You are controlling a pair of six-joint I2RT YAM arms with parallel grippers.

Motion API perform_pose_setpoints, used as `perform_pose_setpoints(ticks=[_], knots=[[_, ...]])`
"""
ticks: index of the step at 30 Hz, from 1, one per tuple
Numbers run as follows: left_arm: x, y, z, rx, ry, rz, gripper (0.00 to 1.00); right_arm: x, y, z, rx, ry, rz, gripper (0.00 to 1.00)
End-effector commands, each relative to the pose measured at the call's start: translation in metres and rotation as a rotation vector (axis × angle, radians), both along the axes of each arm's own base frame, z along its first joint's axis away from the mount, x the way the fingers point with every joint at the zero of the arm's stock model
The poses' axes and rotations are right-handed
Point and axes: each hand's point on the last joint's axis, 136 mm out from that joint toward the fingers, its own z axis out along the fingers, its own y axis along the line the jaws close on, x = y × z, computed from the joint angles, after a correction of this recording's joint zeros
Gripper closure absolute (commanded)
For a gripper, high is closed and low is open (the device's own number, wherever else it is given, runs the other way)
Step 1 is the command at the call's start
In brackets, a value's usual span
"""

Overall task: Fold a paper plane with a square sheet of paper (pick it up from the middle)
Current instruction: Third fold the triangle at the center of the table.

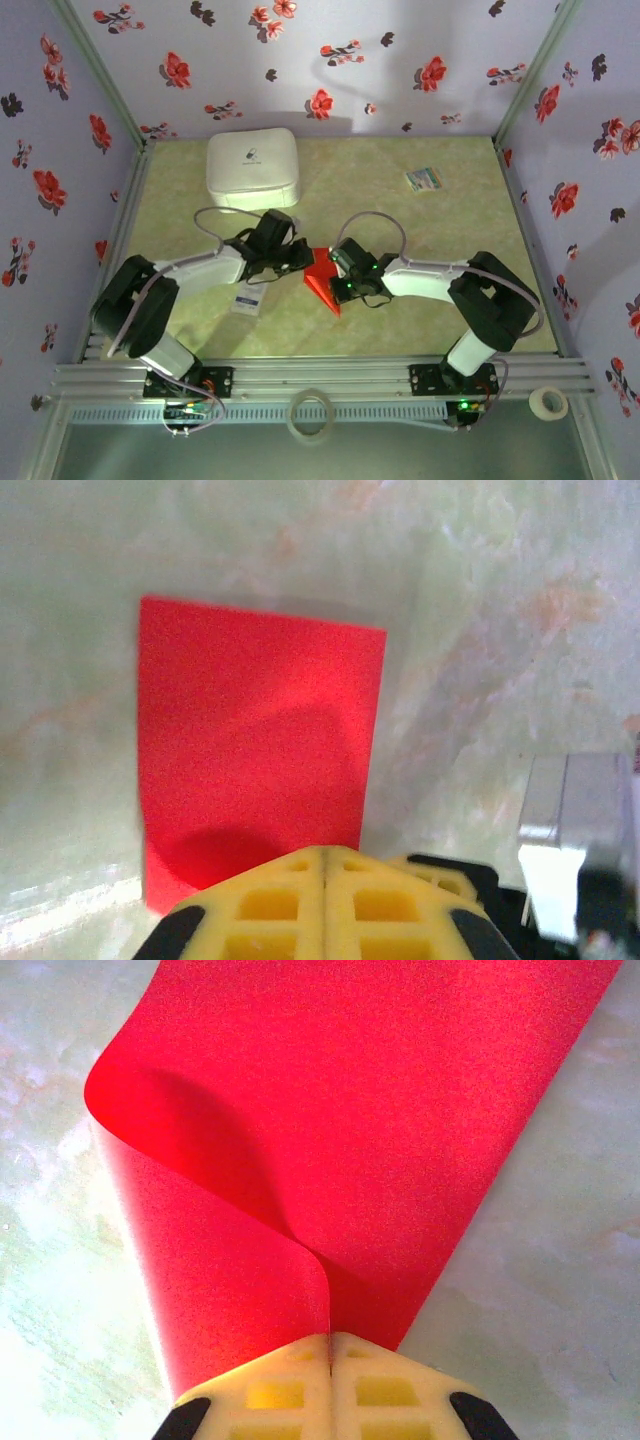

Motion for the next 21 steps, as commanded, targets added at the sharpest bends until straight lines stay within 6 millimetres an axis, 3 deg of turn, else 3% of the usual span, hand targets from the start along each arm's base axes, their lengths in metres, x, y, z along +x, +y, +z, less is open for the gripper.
perform_pose_setpoints(ticks=[1, 7, 21], knots=[[-0.014, -0.009, 0.008, -0.124, 0.017, 0.016, 1.00, -0.002, -0.009, -0.012, -0.047, 0.025, 0.008, 0.95], [-0.029, -0.026, 0.011, -0.257, 0.034, 0.013, 1.00, -0.002, -0.010, -0.013, -0.052, 0.029, -0.002, 0.95], [-0.039, -0.031, -0.034, -0.169, 0.113, -0.009, 1.00, -0.002, -0.009, -0.016, -0.053, 0.039, -0.010, 0.95]])
